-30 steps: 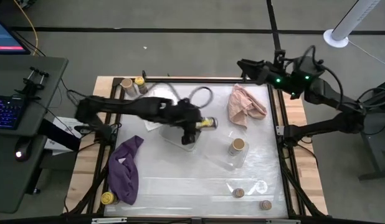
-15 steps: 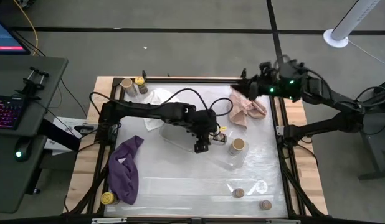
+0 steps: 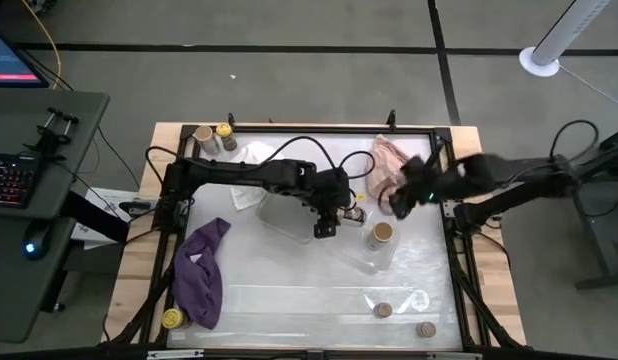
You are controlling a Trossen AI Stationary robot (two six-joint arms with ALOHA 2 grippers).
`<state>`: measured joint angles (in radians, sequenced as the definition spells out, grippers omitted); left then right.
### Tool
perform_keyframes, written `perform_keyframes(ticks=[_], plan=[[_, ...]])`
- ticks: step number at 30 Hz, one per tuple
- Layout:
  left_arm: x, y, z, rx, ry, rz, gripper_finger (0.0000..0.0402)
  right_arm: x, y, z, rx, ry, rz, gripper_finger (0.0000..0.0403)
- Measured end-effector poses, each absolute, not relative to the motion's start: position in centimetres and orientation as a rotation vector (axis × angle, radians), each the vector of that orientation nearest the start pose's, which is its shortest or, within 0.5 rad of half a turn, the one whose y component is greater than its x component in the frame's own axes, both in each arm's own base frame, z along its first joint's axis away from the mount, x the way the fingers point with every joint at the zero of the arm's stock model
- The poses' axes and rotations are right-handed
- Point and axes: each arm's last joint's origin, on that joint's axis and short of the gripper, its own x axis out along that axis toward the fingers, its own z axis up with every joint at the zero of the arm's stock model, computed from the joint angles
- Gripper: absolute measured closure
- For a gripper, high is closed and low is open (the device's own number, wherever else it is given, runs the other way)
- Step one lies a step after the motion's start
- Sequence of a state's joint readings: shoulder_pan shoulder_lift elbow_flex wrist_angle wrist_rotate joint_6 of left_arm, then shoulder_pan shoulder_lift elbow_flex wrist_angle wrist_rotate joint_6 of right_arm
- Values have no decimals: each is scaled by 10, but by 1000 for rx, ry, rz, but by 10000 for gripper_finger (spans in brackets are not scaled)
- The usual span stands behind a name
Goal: Sort spices by type
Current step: Put the right gold seasoning bottle into the bottom transparent bin
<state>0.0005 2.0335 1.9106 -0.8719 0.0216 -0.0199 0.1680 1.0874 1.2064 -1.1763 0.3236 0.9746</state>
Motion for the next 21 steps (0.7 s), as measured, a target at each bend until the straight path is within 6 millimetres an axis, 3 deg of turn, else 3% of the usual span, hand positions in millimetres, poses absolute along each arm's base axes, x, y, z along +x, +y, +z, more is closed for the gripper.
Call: perform_keyframes(ticks=[2,3,6,11,16,21], plan=[[441,0,288,-20,995,-14,151,179,28,321,640,901,-617,371],[441,0,288,-17,995,-16,151,180,32,310,663,906,-610,384],[441,-2,288,-15,997,-19,151,187,42,288,761,842,-544,380],[444,-5,281,-12,1018,-33,151,204,56,272,866,624,-418,398],[451,-10,261,-28,1063,-74,151,207,57,248,922,554,-485,401],[456,-13,251,-28,1077,-82,151,207,56,238,955,508,-517,402]])
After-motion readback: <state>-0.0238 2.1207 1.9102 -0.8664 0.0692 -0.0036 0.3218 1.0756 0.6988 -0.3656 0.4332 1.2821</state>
